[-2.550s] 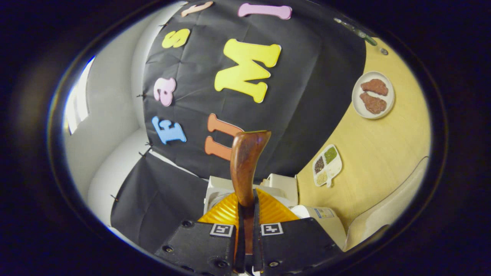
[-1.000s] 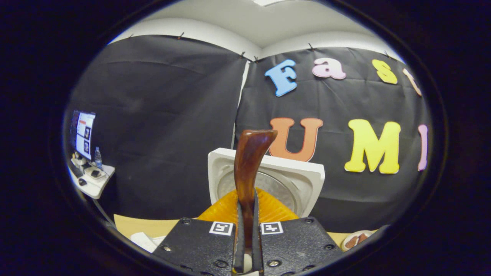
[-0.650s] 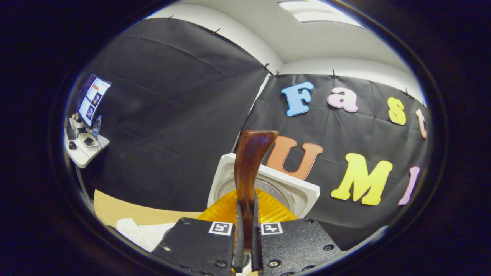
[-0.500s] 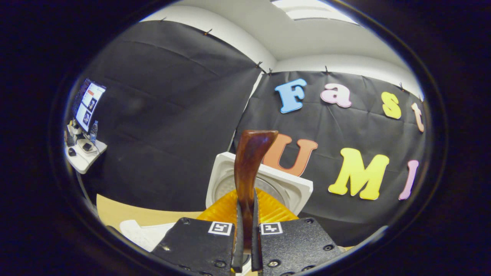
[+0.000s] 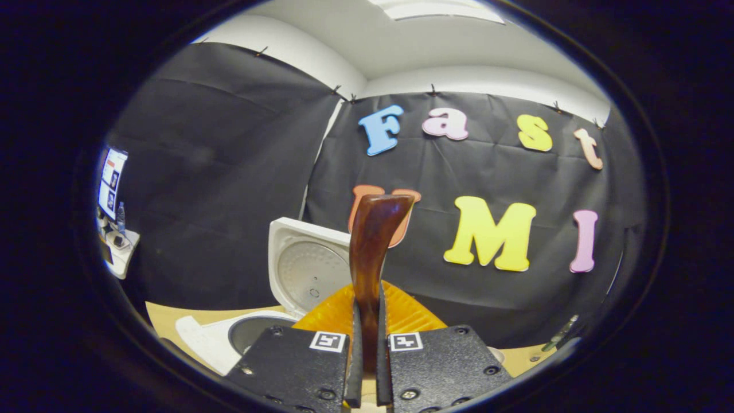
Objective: Close the left gripper, press the button to open the rice cooker; take a wooden spoon from the chopstick holder with the right hand, scoop a spoonful of rice and pour it into the rice cooker, then put the wooden spoon back into the chopstick holder.
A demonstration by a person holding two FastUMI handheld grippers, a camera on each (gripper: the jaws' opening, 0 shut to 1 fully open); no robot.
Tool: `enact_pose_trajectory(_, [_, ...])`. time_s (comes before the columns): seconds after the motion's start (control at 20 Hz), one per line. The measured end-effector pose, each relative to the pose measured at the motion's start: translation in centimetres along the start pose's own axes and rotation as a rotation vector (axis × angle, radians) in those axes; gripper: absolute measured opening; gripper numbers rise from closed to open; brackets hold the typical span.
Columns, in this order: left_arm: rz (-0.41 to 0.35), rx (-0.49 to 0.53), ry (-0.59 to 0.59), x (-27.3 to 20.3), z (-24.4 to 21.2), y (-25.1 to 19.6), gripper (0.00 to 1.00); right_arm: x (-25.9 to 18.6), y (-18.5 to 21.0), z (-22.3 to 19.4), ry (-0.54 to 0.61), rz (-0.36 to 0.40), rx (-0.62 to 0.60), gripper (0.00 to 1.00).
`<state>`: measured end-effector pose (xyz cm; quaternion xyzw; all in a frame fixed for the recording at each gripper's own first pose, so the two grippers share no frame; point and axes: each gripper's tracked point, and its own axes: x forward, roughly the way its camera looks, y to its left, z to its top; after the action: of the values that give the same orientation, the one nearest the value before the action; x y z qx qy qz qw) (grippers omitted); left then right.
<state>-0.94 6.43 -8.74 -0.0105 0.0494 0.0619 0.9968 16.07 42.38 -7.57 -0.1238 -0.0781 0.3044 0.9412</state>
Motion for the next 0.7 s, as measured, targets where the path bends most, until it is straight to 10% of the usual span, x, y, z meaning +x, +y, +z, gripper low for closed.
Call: enact_pose_trajectory(0.7, [-0.071,0.003,-0.053,3.6,1.5,-5.2,0.93,-10.5,-17.9,-6.2,0.14,-0.316,0.226,0.15])
